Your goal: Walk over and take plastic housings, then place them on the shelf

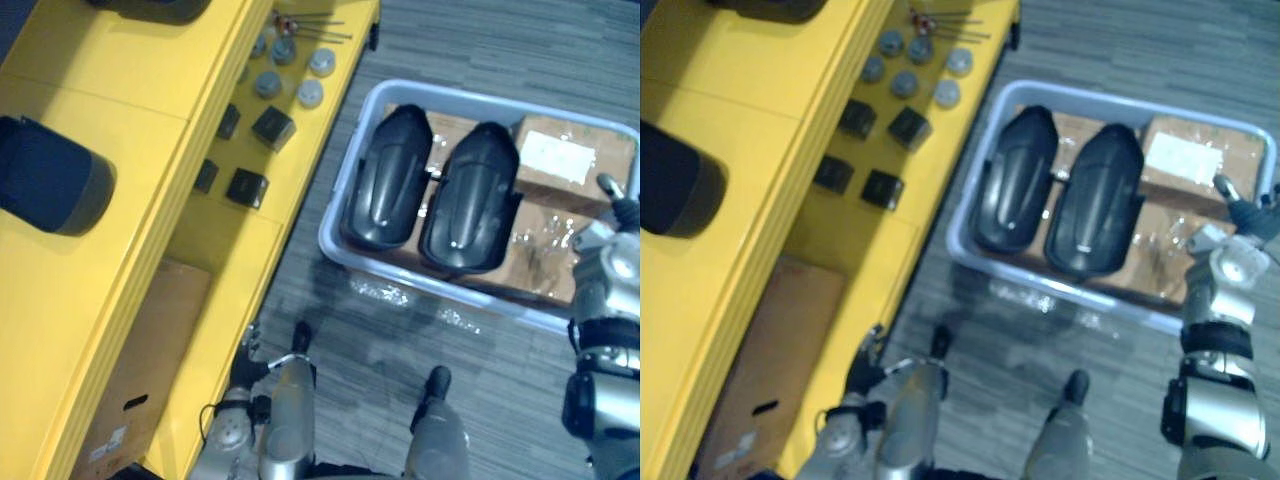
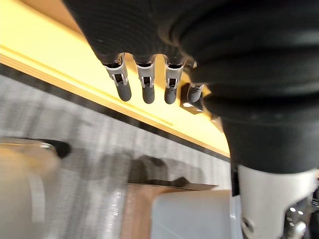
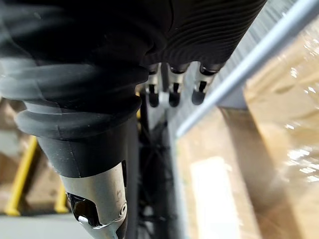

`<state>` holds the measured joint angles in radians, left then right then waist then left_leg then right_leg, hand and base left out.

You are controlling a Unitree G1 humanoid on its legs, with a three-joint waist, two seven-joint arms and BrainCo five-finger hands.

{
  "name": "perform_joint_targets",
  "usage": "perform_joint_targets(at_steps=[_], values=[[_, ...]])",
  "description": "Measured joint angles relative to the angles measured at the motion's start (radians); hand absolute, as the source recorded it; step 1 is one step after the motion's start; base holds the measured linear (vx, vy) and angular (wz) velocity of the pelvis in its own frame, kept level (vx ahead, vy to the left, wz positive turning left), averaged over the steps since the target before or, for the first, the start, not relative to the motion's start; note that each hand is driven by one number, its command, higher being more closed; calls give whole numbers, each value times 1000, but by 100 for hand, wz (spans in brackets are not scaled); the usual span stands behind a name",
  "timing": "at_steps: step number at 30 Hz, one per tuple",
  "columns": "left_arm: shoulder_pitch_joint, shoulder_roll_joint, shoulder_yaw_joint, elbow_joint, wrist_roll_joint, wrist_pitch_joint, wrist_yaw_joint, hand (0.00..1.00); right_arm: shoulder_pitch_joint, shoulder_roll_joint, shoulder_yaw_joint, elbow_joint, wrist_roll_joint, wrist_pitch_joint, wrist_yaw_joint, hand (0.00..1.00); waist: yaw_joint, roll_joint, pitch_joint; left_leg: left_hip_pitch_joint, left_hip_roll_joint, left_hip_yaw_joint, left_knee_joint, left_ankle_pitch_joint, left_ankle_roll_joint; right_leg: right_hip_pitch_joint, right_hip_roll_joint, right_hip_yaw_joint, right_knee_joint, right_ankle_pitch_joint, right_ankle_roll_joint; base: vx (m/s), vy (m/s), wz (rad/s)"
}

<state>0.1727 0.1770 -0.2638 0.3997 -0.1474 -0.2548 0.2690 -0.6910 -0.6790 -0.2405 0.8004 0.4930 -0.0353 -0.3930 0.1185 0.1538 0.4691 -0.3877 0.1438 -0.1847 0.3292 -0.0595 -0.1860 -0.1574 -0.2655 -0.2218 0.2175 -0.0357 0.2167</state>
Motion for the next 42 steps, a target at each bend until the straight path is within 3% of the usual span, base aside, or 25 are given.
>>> perform_joint_targets(at_steps=[3,10,15,19,22,28,35,36,40,42], values=[[0,-13,8,39,-2,-5,1,0,-2,-21,27,0,-37,44,25,0,7,0,0,-1,0,-2,5,0,0,-12,-4,0,31,-18,2,0,0,0],[-1,-37,17,92,-4,-12,1,0,-25,-25,77,-2,-65,66,108,0,8,-4,2,-10,-1,-10,20,-1,0,-20,-5,-3,54,-27,1,-8,-3,1],[-3,-37,25,96,-6,-32,1,0,-29,-25,120,-7,-99,124,161,0,8,-13,8,-21,-5,-26,28,0,-1,-20,-5,-15,56,-27,1,-16,0,6],[-6,-38,25,106,-9,-35,1,0,-29,-25,145,-7,-104,136,195,0,8,-15,10,-22,-6,-26,27,0,-1,-20,-7,-17,57,-27,1,0,0,0],[-7,-40,24,126,-11,-35,3,0,-29,-22,146,-3,-104,191,204,0,8,-15,10,-22,-8,-26,26,0,0,-20,-9,-19,59,-27,1,0,0,0],[-15,-56,24,134,-30,-35,20,0,-20,17,166,6,-97,254,220,0,8,-15,10,-21,-10,-26,25,2,1,-22,-12,-20,63,-28,2,0,0,0],[-23,-70,22,152,-47,-36,37,0,-39,25,162,40,-107,258,195,0,11,-15,9,-22,-20,-27,11,19,4,-36,-26,-23,91,-39,5,-25,-6,3],[-29,-70,21,159,-49,-36,39,0,-43,25,163,45,-118,260,195,100,12,-15,9,-22,-23,-28,11,21,4,-40,-31,-23,101,-43,4,-41,-2,6],[-50,-70,17,180,-53,-38,46,0,-67,25,165,71,-178,264,196,100,15,-14,9,-32,-25,-29,9,26,8,-56,-35,-23,113,-45,4,-41,-6,2],[-52,-71,16,182,-55,-38,64,0,-79,10,165,97,-259,290,198,100,18,-14,9,-32,-32,-30,10,27,9,-59,-42,-24,124,-52,6,-29,-5,5]])
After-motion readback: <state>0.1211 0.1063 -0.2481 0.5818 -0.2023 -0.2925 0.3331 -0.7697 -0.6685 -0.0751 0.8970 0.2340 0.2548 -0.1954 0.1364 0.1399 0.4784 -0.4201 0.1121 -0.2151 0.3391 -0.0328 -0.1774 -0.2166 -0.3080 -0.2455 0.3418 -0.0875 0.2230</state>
